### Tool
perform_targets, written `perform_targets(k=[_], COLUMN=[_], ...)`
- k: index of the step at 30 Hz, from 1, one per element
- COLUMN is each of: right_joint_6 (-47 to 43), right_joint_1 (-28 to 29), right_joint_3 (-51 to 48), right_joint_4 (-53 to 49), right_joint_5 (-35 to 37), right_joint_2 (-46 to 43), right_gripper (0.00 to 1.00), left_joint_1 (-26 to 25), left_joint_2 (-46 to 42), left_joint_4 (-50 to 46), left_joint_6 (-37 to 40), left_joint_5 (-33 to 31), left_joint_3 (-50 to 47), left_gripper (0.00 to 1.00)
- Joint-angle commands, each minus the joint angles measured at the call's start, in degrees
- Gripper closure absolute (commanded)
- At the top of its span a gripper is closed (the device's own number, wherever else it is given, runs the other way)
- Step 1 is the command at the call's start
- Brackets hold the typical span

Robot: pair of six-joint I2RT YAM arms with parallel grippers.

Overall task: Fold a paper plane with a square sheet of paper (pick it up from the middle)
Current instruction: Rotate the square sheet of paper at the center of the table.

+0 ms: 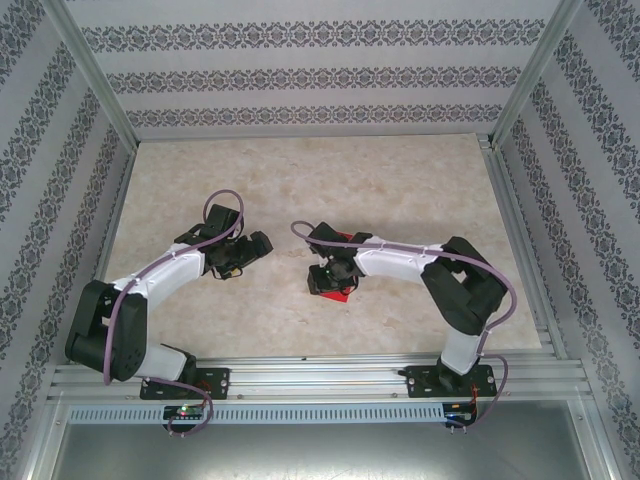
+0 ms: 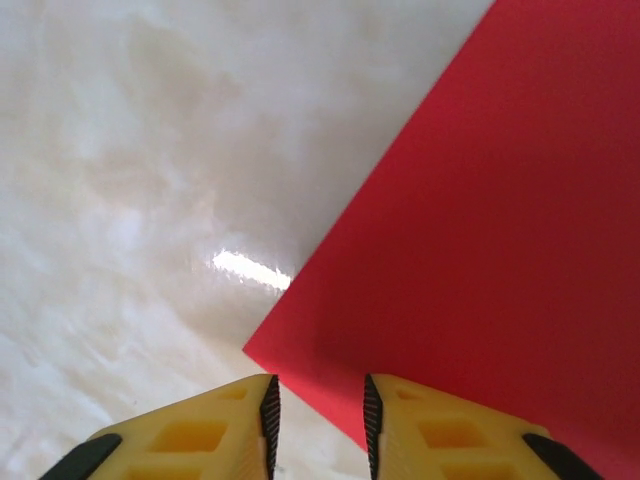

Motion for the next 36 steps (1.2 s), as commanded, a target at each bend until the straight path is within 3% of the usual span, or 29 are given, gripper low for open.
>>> perform_targets(k=[1, 5, 12, 36], right_joint_6=[1.88, 6.47, 7.03, 0.73], right_joint_1=[-2.53, -6.76, -10.59, -9.44], right_joint_3=[-0.54, -2.22, -1.45, 11.55], right_joint_4=[0.36, 0.67, 1.13, 1.43], right_joint_5=[2.31, 6.85, 6.28, -2.45], right_joint_2=[-5.32, -6.47, -2.8, 11.24], right_gripper=[0.66, 0.59, 0.57, 0.64], left_joint_1=[0.67, 0.72, 0.61, -0.77], left_joint_2=[1.07, 1.16, 1.08, 1.99], left_joint_4=[1.15, 1.23, 1.68, 6.33], left_joint_6=[1.08, 1.32, 2.05, 0.14], left_joint_5=[1.55, 2.29, 3.21, 9.52], left_joint_3=[0.69, 0.77, 0.57, -1.9], left_gripper=[0.05, 0.04, 0.0, 0.0])
